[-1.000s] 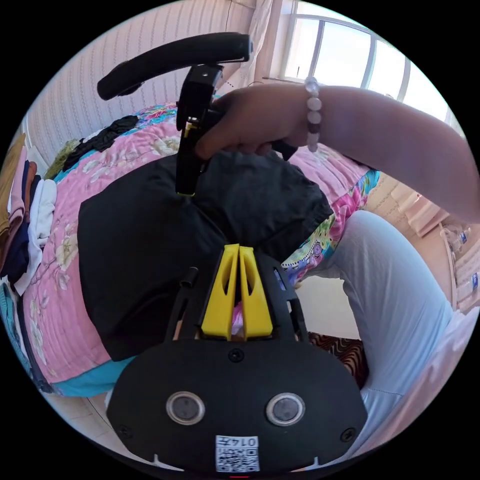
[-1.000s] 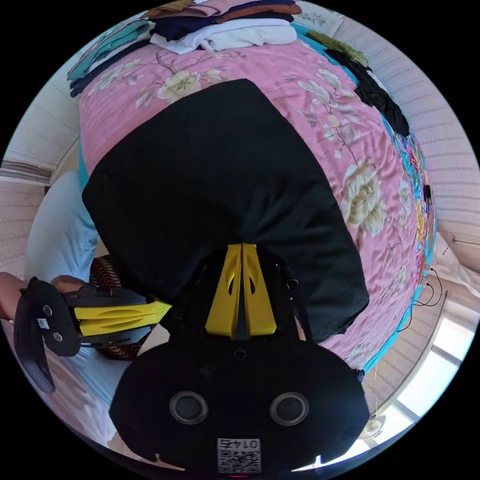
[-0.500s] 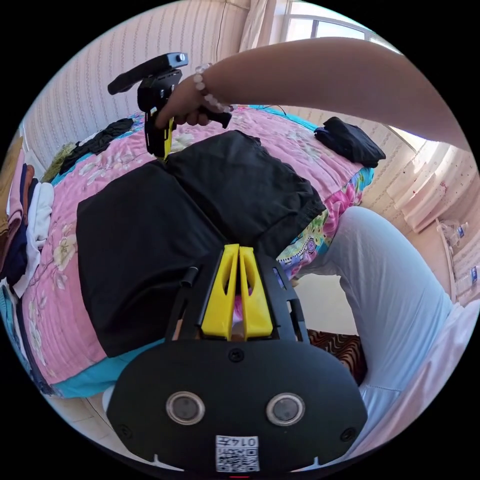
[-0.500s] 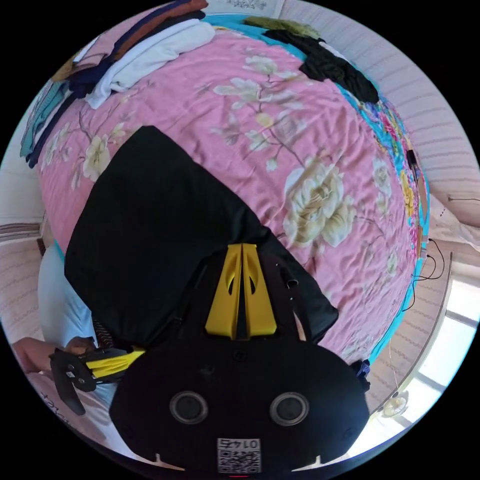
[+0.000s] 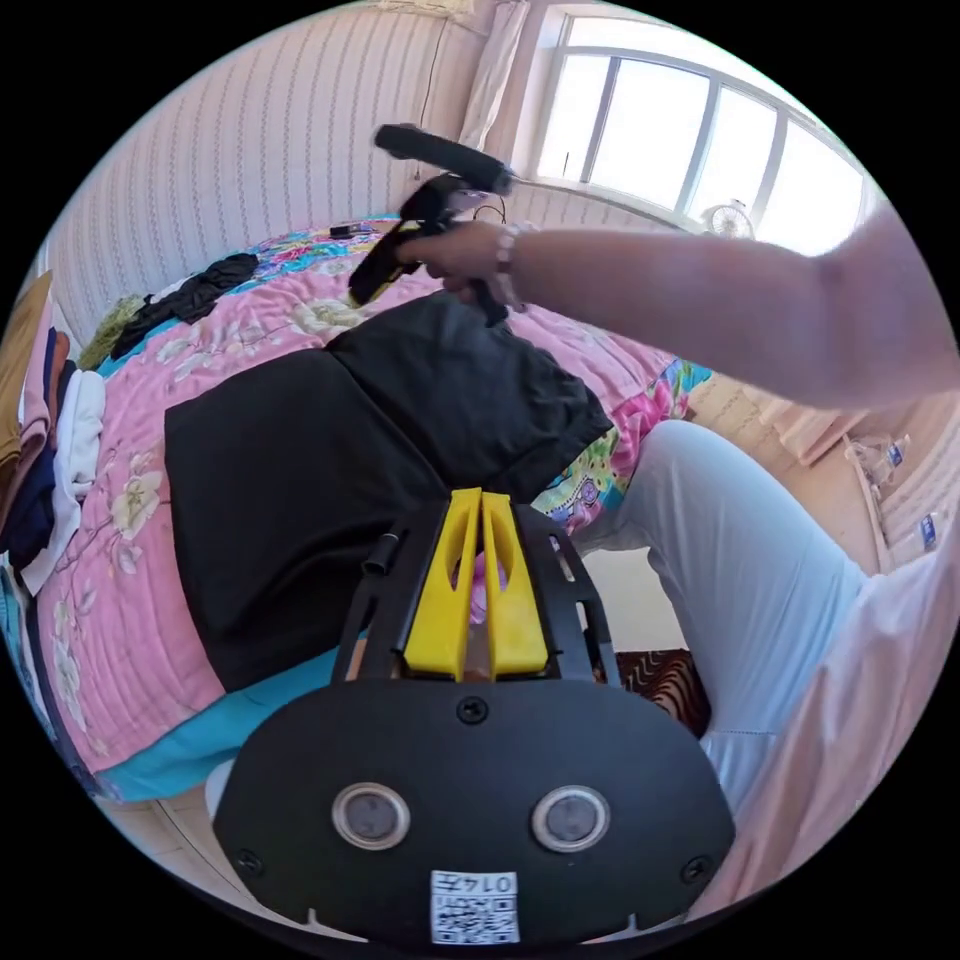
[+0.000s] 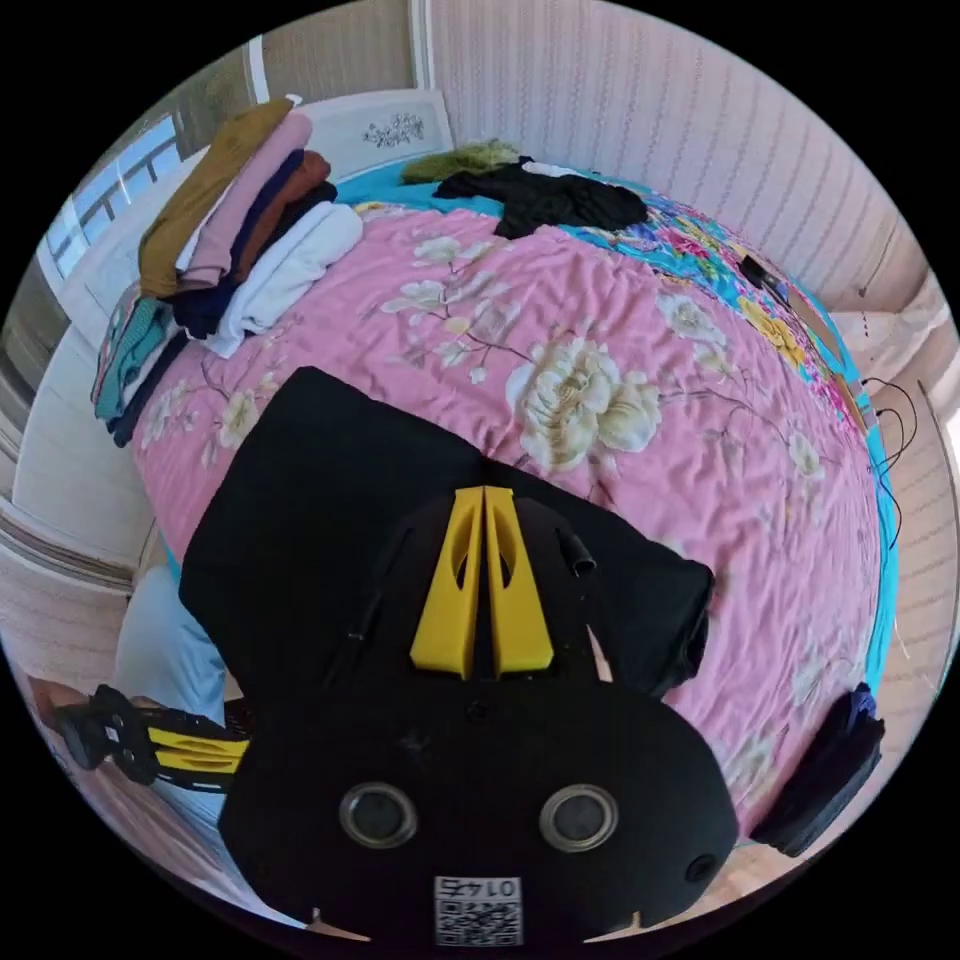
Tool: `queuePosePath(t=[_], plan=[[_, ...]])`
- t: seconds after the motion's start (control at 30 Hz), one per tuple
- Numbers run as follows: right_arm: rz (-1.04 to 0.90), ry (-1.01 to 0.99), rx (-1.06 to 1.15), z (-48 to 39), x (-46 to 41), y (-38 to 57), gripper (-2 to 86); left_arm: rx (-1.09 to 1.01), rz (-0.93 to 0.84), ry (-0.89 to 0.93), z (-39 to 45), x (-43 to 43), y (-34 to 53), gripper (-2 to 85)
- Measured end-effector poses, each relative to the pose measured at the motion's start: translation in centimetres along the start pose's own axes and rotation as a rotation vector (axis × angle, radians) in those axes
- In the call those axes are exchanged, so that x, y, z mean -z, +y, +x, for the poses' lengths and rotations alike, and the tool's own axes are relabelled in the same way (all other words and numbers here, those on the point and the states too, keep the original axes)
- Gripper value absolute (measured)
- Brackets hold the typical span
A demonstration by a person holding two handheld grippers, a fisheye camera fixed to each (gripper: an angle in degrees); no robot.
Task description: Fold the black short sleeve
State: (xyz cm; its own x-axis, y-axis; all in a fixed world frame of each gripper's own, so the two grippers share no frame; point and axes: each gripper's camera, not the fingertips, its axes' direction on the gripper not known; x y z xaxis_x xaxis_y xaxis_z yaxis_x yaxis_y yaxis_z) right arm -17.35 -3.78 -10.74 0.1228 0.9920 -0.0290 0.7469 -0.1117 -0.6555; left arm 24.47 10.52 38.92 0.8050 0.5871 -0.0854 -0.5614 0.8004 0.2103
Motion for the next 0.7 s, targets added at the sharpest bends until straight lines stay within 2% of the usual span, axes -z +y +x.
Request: queuePosePath(t=[0.07,0.13,0.2,0.27,0.33,0.5,0.6,0.7], plan=[[0.163,-0.039,-0.162,2.9,5.2,8.7,0.2,0.025,0.003,0.012,-1.3,1.2,0.0,-0.8],[0.233,-0.079,-0.304,4.8,7.5,15.7,0.9,0.058,0.01,0.02,-3.0,1.9,-0.6,-0.7],[0.249,-0.092,-0.408,5.8,8.3,21.6,2.4,0.061,0.032,-0.008,-5.1,2.3,-2.4,0.1],[0.235,-0.057,-0.498,6.6,8.3,27.3,8.0,0.047,0.026,-0.019,-6.4,2.0,-4.8,1.4],[0.24,-0.043,-0.561,7.6,8.1,30.1,10.8,0.033,0.029,-0.003,-7.5,1.5,-7.8,3.4],[0.298,-0.158,-0.688,11.0,6.6,34.7,11.9,0.102,0.038,0.141,-9.3,-2.3,-16.9,5.4],[0.248,-0.245,-0.709,12.9,4.2,35.8,12.1,0.042,0.047,0.121,-8.0,-5.6,-21.6,6.6],[0.242,-0.267,-0.692,14.3,3.5,36.8,7.8,-0.012,0.007,0.094,-7.0,-9.8,-26.4,6.8]])
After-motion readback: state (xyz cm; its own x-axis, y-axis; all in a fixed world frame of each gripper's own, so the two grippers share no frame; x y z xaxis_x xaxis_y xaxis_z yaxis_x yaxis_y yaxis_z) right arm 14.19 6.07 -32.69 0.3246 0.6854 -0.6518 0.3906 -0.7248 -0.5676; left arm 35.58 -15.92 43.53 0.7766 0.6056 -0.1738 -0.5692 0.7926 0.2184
